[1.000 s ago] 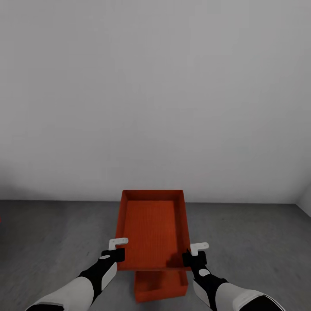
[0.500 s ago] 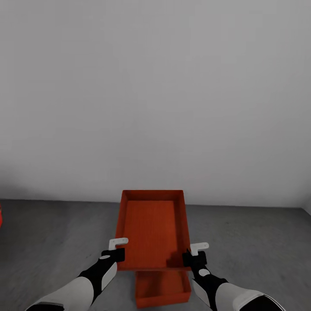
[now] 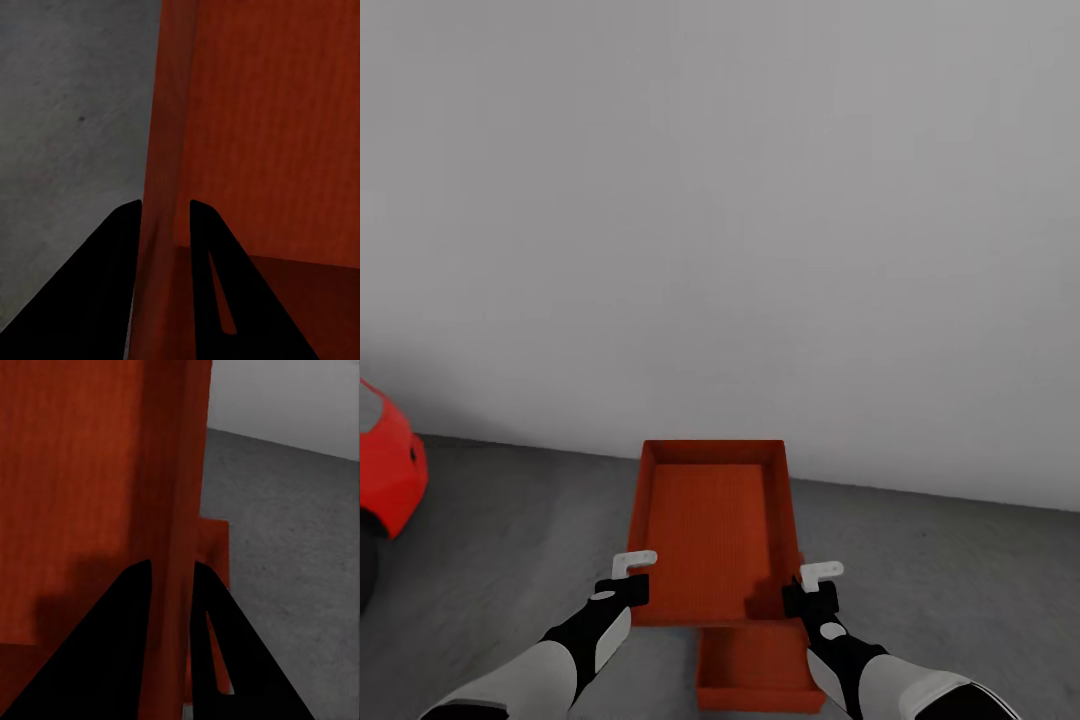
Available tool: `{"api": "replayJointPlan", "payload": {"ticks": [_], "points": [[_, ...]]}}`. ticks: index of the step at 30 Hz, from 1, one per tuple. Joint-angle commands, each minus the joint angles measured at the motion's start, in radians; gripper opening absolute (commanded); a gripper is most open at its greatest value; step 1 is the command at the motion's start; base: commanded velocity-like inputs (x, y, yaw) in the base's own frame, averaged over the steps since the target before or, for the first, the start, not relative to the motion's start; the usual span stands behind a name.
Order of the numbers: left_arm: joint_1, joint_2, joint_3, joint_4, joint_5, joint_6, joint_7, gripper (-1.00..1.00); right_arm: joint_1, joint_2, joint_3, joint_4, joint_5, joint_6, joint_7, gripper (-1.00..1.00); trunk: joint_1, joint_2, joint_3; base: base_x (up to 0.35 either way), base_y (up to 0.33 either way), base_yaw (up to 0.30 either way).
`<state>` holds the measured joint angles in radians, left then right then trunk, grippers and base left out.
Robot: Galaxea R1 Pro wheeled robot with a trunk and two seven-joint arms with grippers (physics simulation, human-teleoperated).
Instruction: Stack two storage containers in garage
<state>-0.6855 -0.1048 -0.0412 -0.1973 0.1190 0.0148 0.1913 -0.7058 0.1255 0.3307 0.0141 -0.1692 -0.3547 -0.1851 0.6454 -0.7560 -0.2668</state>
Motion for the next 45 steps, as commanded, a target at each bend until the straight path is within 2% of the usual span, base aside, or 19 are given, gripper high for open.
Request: {"api": "replayJointPlan", "payload": {"ticks": [1,11,34,45], "points": [[0.0,0.011,0.005,0.002,0.008,0.002,0.011,-1.0,-0.001,0.0,-0.022,-0.002,-0.007,-0.018,-0.004,-1.0,0.0,-0.001,-0.001,0.0,0.0,0.139],[0.0,0.011,0.005,0.002,0.008,0.002,0.011,-1.0,-0.001,0.0,-0.022,-0.002,-0.007,-0.018,-0.004,-1.0,0.0,-0.001,-0.001,0.0,-0.03,0.034],[0.0,0.011,0.006,0.002,0.008,0.002,0.011,-1.0,-0.001,0.0,-0.022,-0.002,-0.007,-0.018,-0.004,-1.0,0.0,-0.001,-0.001,0.0,-0.25,0.0],[0.0,0.011,0.006,0.002,0.008,0.002,0.011,-1.0,-0.001,0.0,-0.022,-0.002,-0.009,-0.018,-0.005,-1.0,0.0,-0.001,-0.003,0.0,-0.026,0.0]]}}
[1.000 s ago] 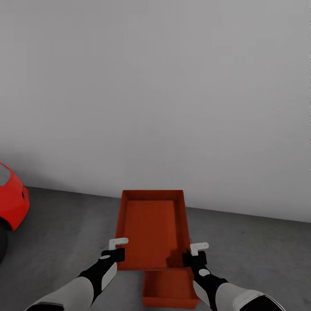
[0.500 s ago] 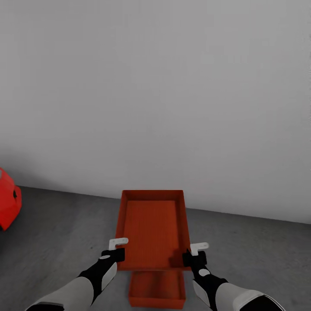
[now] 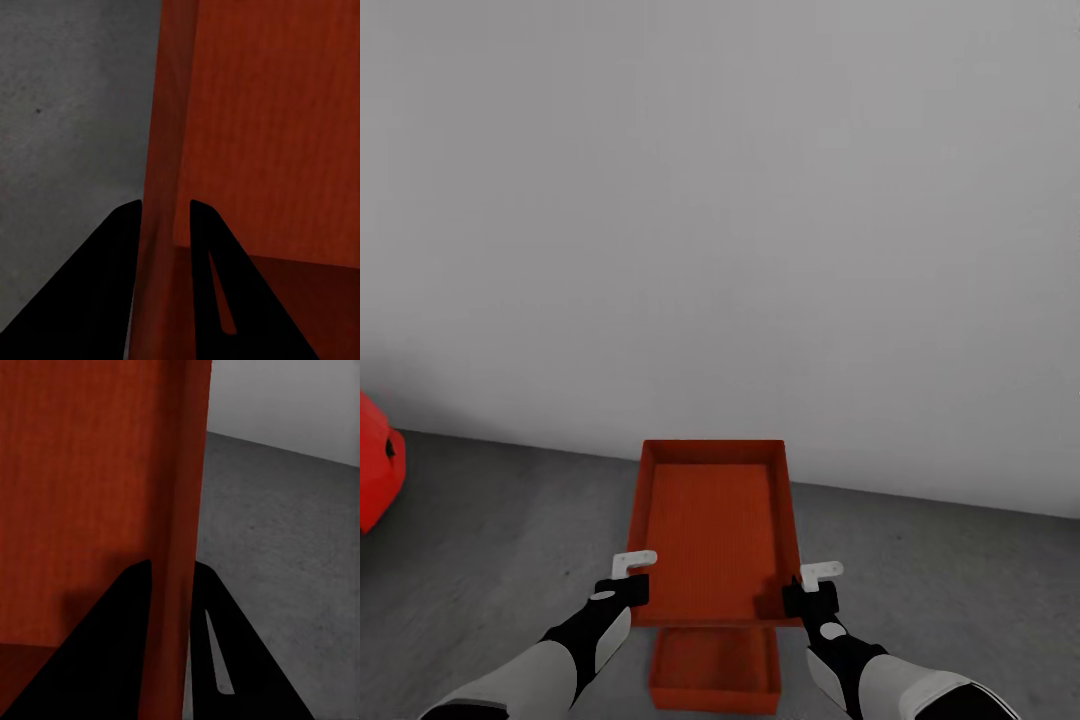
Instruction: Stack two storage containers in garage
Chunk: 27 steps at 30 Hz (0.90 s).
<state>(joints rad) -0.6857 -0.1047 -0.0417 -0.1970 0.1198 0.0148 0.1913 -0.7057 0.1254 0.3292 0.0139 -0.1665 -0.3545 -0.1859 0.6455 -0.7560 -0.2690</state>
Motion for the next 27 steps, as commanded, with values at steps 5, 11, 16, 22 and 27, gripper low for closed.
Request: {"api": "replayJointPlan", "payload": {"ticks": [5,11,16,22,27], "points": [[0.0,0.011,0.006,0.002,0.007,0.002,0.011,-1.0,-0.001,0.0,-0.021,-0.002,-0.011,-0.018,-0.004,-1.0,0.0,-0.001,-0.008,0.0,0.0,0.0],[0.0,0.011,0.006,0.002,0.007,0.002,0.011,-1.0,-0.001,0.0,-0.021,-0.002,-0.011,-0.018,-0.004,-1.0,0.0,-0.001,-0.018,0.0,0.0,0.0],[0.0,0.011,0.006,0.002,0.007,0.002,0.011,-1.0,-0.001,0.0,-0.021,-0.002,-0.011,-0.018,-0.003,-1.0,0.0,-0.001,-0.026,0.0,0.0,0.0],[0.0,0.011,0.006,0.002,0.007,0.002,0.011,-1.0,-0.001,0.0,-0.021,-0.002,-0.011,-0.018,-0.003,-1.0,0.0,-0.001,-0.035,0.0,0.0,0.0],[0.0,0.011,0.006,0.002,0.007,0.002,0.011,-1.0,-0.001,0.0,-0.021,-0.002,-0.011,-0.018,-0.004,-1.0,0.0,-0.001,-0.043,0.0,0.0,0.0]]}}
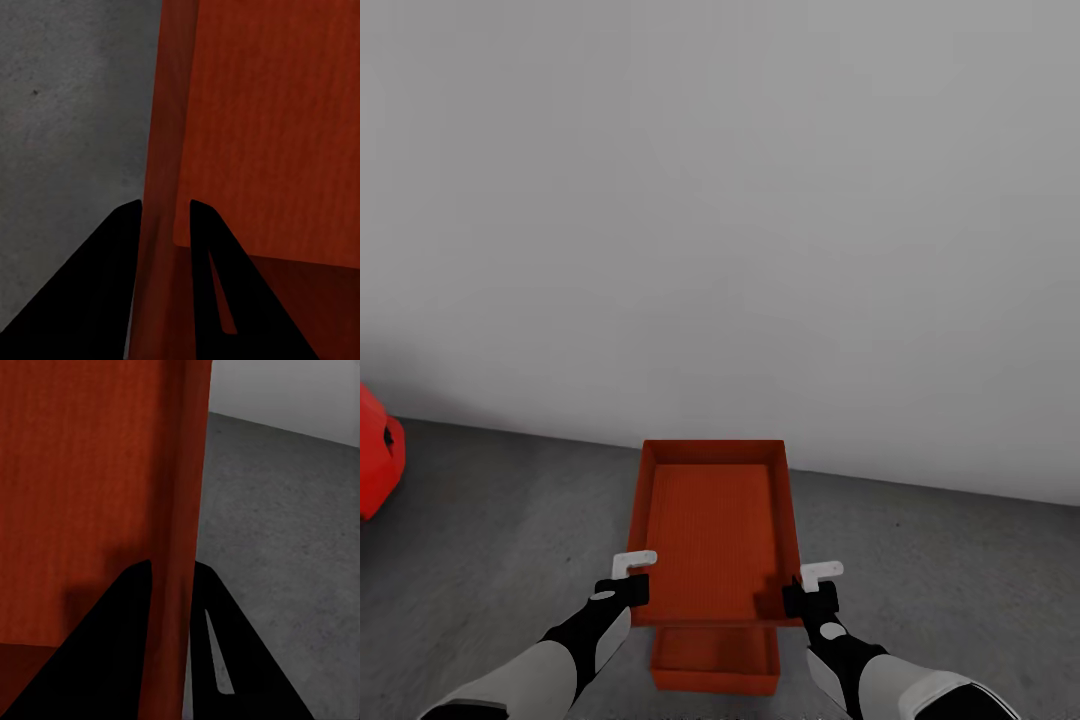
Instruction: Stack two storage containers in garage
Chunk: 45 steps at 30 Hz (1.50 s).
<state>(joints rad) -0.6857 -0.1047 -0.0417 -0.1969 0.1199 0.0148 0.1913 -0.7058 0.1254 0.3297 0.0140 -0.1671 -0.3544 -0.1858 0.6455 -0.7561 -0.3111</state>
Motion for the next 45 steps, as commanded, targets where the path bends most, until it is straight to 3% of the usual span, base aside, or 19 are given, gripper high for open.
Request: {"api": "replayJointPlan", "payload": {"ticks": [1,45], "points": [[0.0,0.011,0.006,0.002,0.007,0.002,0.011,-1.0,-0.001,0.0,-0.021,-0.002,-0.011,-0.018,-0.004,-1.0,0.0,-0.001,-0.003,0.0,0.0,0.0],[0.0,0.011,0.006,0.002,0.007,0.002,0.011,-1.0,-0.001,0.0,-0.021,-0.001,-0.009,-0.018,-0.003,-1.0,0.0,-0.001,-0.067,0.0,0.0,0.0]]}}
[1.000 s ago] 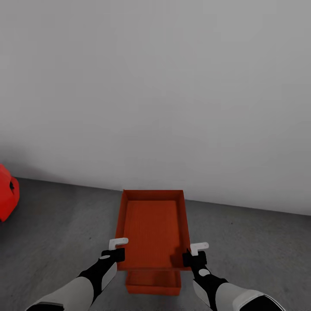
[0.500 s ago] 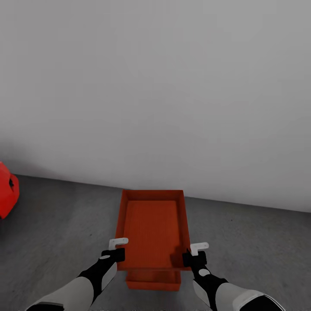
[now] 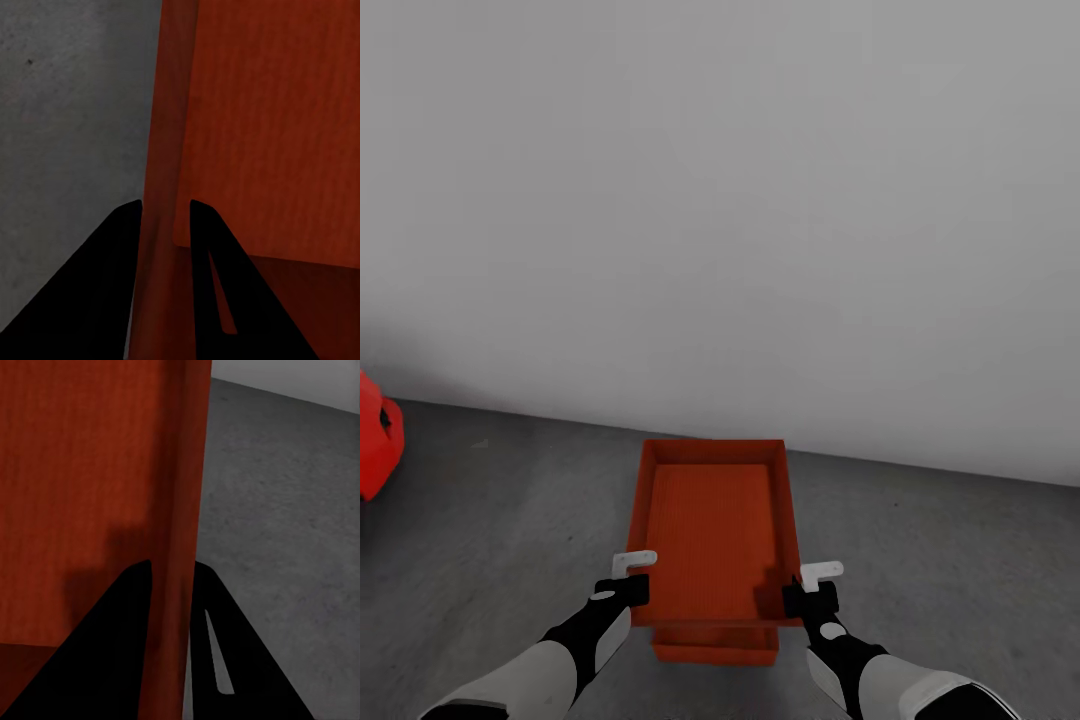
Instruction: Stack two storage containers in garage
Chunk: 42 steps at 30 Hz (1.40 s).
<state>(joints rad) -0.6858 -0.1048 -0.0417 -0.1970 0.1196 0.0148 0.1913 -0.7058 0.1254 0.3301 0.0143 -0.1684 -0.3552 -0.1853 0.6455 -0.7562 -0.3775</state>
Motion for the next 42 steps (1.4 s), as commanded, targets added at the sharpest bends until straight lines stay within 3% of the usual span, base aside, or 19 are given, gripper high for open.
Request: {"api": "replayJointPlan", "payload": {"ticks": [1,13,42], "points": [[0.0,0.011,0.006,0.002,0.008,0.002,0.011,-1.0,-0.001,0.0,-0.022,-0.002,-0.008,-0.018,-0.003,-1.0,0.0,-0.001,-0.001,0.0,0.0,-0.005],[0.0,0.011,0.006,0.002,0.008,0.002,0.011,-1.0,-0.001,0.0,-0.022,-0.002,-0.008,-0.018,-0.004,-1.0,0.0,-0.001,-0.001,0.0,0.0,-0.149],[0.0,0.011,0.006,0.002,0.009,0.002,0.011,-1.0,-0.001,0.0,-0.022,-0.002,-0.008,-0.018,-0.005,-1.0,0.0,-0.001,-0.001,0.047,0.077,-0.003]]}}
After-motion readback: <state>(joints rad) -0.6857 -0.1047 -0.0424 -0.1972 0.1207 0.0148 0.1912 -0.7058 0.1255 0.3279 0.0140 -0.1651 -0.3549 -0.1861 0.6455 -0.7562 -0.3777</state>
